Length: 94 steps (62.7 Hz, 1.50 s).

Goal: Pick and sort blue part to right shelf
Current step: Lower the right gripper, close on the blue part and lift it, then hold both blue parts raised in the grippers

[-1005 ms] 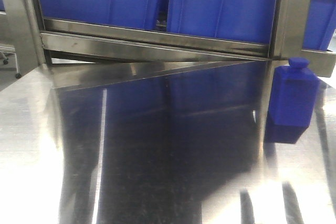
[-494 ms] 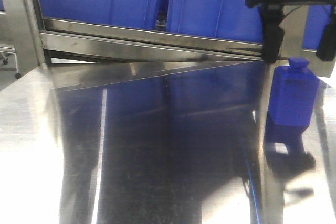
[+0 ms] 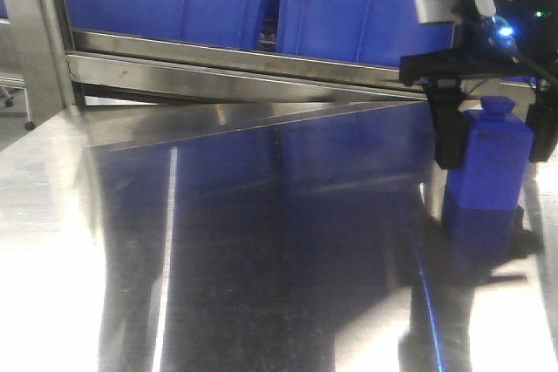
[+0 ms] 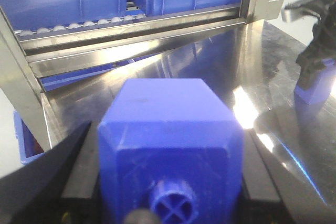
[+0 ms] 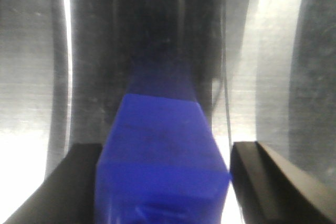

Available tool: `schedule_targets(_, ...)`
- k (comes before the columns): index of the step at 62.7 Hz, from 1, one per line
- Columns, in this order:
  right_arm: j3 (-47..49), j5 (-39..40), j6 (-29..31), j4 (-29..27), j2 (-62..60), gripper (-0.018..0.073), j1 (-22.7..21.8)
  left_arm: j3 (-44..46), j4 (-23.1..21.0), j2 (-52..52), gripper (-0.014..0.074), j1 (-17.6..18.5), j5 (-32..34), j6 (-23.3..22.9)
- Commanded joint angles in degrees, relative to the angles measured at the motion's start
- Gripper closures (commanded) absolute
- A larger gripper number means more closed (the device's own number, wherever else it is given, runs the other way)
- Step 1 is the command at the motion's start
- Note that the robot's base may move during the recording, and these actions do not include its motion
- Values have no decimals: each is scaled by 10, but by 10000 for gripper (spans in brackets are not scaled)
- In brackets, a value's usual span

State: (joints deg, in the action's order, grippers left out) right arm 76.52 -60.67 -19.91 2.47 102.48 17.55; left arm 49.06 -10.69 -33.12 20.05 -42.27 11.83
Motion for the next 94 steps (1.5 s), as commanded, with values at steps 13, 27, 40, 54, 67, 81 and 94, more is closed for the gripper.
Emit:
schedule_targets(13, -10, 38, 1, 5, -27, 297, -3, 15, -9, -1, 304, 3, 55, 0)
schedule_targets(27, -9, 53, 1, 6, -51, 300, 1, 14, 38, 1, 304, 3, 54, -8)
schedule_targets(40, -14, 90, 3, 7, -119, 300, 1, -15, 83, 34, 304, 3, 66, -32)
schedule_targets(54, -55, 138, 36, 9, -221, 300, 1, -98, 86, 124, 304, 3, 109, -50)
schedule_targets(67, -133, 177, 77, 9, -321, 300, 1, -157, 79, 220, 315, 3, 108, -51)
schedule_targets(81, -244, 224, 112, 9, -448, 300, 1, -183, 66, 293, 316, 3, 98, -51)
schedule_targets(94, -364, 296, 145, 9, -579, 300, 1, -184, 66, 301, 316, 3, 101, -51)
